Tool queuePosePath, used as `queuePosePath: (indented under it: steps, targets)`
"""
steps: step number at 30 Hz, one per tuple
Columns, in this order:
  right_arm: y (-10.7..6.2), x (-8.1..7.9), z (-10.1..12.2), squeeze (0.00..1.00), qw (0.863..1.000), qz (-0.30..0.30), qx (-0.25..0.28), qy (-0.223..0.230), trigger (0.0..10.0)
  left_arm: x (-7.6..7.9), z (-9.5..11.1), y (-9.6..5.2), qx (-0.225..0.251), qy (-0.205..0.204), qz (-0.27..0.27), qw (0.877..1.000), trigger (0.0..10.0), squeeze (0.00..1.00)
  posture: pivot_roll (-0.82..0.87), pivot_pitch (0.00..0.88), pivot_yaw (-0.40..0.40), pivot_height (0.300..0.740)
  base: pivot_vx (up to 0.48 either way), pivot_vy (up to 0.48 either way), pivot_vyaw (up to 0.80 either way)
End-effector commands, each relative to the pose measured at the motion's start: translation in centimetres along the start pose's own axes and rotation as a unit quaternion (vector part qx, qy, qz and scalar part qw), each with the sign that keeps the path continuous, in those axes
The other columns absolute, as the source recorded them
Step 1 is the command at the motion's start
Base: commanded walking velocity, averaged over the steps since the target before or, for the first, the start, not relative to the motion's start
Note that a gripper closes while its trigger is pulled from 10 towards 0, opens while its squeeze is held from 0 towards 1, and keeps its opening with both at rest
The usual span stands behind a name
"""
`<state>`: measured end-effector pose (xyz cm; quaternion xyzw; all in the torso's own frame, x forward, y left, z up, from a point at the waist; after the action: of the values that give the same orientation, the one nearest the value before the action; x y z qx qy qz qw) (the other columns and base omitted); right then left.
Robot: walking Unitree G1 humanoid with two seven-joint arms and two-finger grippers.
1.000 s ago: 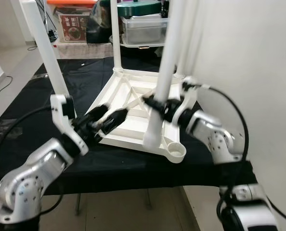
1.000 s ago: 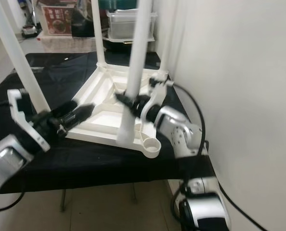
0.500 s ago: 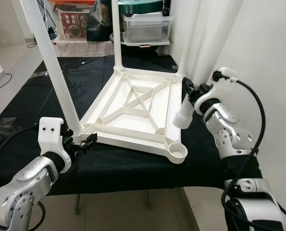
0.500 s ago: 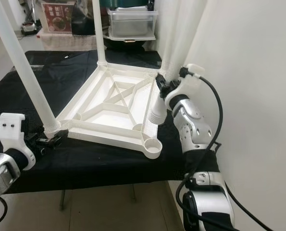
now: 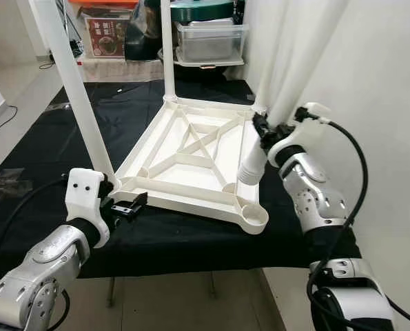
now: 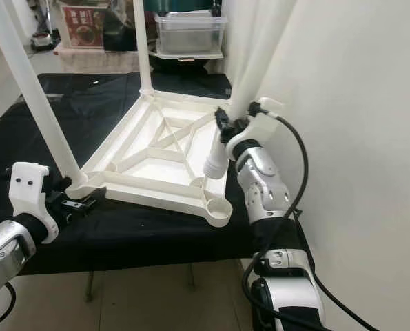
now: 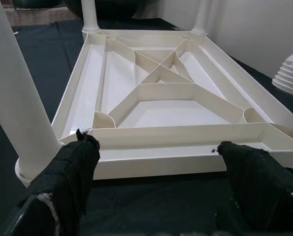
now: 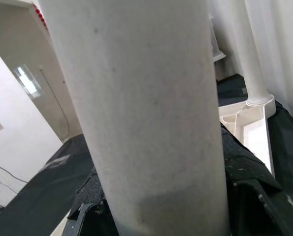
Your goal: Building children table
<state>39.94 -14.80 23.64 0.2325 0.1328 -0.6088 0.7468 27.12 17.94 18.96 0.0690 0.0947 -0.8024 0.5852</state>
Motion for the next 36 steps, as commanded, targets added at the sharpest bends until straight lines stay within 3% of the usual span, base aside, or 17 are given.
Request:
queuePosePath:
  steps: [1, 6, 7, 8, 9, 11, 12, 13, 14, 15, 16, 18, 19, 20, 22, 28, 36]
  targets:
    - [0.1, -0.3, 0.5, 0.0, 1.0, 0.006, 0.016, 0.005, 0.0, -0.1, -0.3, -0.3, -0.006, 0.007, 0.001, 1.0, 10.0, 0.0, 0.04, 0.0, -0.054, 0.74, 0.0, 0.0, 0.0]
    - [0.0, -0.5, 0.4, 0.0, 1.0, 0.017, 0.015, 0.012, 0.0, -0.1, -0.3, -0.4, -0.003, 0.01, 0.002, 1.0, 10.0, 0.0, 0.04, 0.0, -0.056, 0.74, 0.0, 0.0, 0.0]
    - [-0.1, -2.0, 0.1, 0.0, 0.997, 0.065, 0.005, 0.029, 0.0, 0.4, 0.0, -0.4, 0.016, 0.003, -0.019, 1.0, 10.0, 0.0, 0.04, 0.0, -0.057, 0.74, 0.0, 0.0, 0.0]
    - [-0.1, -2.0, 0.1, 0.0, 0.997, 0.065, 0.005, 0.029, 0.0, 0.4, 0.0, -0.4, 0.016, 0.003, -0.019, 1.0, 10.0, 0.0, 0.04, 0.0, -0.057, 0.74, 0.0, 0.0, 0.0]
    - [-0.4, -3.9, -0.1, 0.0, 0.991, 0.122, -0.011, 0.058, 0.0, 1.0, 0.3, -0.5, 0.034, 0.001, -0.05, 0.998, 10.0, 0.0, 0.04, 0.0, -0.054, 0.74, 0.0, 0.0, 0.0]
    - [-0.4, -3.9, -0.1, 0.0, 0.991, 0.122, -0.011, 0.058, 0.0, 1.0, 0.3, -0.5, 0.034, 0.001, -0.05, 0.998, 10.0, 0.0, 0.04, 0.0, -0.054, 0.74, 0.0, 0.0, 0.0]
    - [-0.9, -6.2, 0.0, 0.0, 0.976, 0.193, -0.024, 0.094, 0.0, 1.7, 0.7, -0.7, 0.051, -0.001, -0.091, 0.995, 10.0, 0.0, 0.04, 0.0, -0.052, 0.74, 0.0, 0.0, 0.0]
    - [-0.9, -6.2, 0.0, 0.0, 0.976, 0.193, -0.024, 0.094, 0.0, 1.7, 0.7, -0.7, 0.051, -0.001, -0.091, 0.995, 10.0, 0.0, 0.04, 0.0, -0.052, 0.74, 0.0, 0.0, 0.0]
    - [-1.7, -8.7, 0.7, 0.0, 0.952, 0.271, -0.041, 0.139, 0.0, 2.3, 1.1, -1.0, 0.064, -0.007, -0.134, 0.989, 10.0, 0.0, 0.04, 0.0, -0.051, 0.74, 0.0, 0.0, 0.0]
    - [-1.7, -8.7, 0.7, 0.0, 0.952, 0.271, -0.041, 0.139, 0.0, 2.3, 1.1, -1.0, 0.064, -0.007, -0.134, 0.989, 10.0, 0.0, 0.04, 0.0, -0.051, 0.74, 0.0, 0.0, 0.0]
    - [-2.4, -10.7, 1.6, 0.0, 0.924, 0.337, -0.053, 0.172, 0.0, 2.8, 1.4, -1.4, 0.073, -0.004, -0.172, 0.982, 10.0, 0.0, 0.04, 0.0, -0.054, 0.74, 0.0, 0.0, 0.0]
    - [-2.4, -10.7, 1.6, 0.0, 0.924, 0.337, -0.053, 0.172, 0.0, 2.8, 1.4, -1.4, 0.073, -0.004, -0.172, 0.982, 10.0, 0.0, 0.04, 0.0, -0.054, 0.74, 0.0, 0.0, 0.0]
    - [-3.1, -12.2, 2.1, 0.0, 0.901, 0.388, -0.063, 0.184, 0.0, 3.1, 1.5, -1.6, 0.076, 0.003, -0.199, 0.977, 10.0, 0.0, 0.04, 0.0, -0.059, 0.74, 0.0, 0.0, 0.0]
    - [-3.1, -12.2, 2.1, 0.0, 0.901, 0.388, -0.063, 0.184, 0.0, 3.1, 1.5, -1.6, 0.076, 0.003, -0.199, 0.977, 10.0, 0.0, 0.04, 0.0, -0.059, 0.74, 0.0, 0.0, 0.0]
    - [-4.2, -13.8, 1.9, 0.0, 0.876, 0.442, -0.083, 0.178, 0.0, 2.9, 1.6, -1.2, 0.074, 0.026, -0.21, 0.975, 10.0, 0.0, 0.04, 0.0, -0.064, 0.74, 0.0, 0.0, 0.0]
    - [-5.8, -14.8, 0.9, 0.0, 0.856, 0.483, -0.103, 0.151, 0.0, 2.1, 2.3, -0.3, 0.089, 0.044, -0.192, 0.976, 10.0, 0.0, 0.04, 0.0, -0.064, 0.74, 0.0, 0.0, 0.0]
    - [-6.8, -15.2, -0.3, 0.0, 0.851, 0.493, -0.123, 0.136, 0.0, 3.2, 3.5, 0.0, 0.115, 0.041, -0.233, 0.965, 10.0, 0.0, 0.03, 0.0, -0.063, 0.74, 0.0, 0.0, 0.0]
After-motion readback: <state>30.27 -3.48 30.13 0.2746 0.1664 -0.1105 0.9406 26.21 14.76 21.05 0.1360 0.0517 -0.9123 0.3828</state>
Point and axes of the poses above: a point about 5 cm out from each wrist's last joint towards the gripper, its own y axis pointing out of the wrist towards the gripper, its own z axis along the axis of the wrist's last joint, x = y × z, the point moved 2 cm from there along y, pointing out of the wrist towards the gripper, and after that the axes turned 15 degrees about y, right-handed, at the moved point
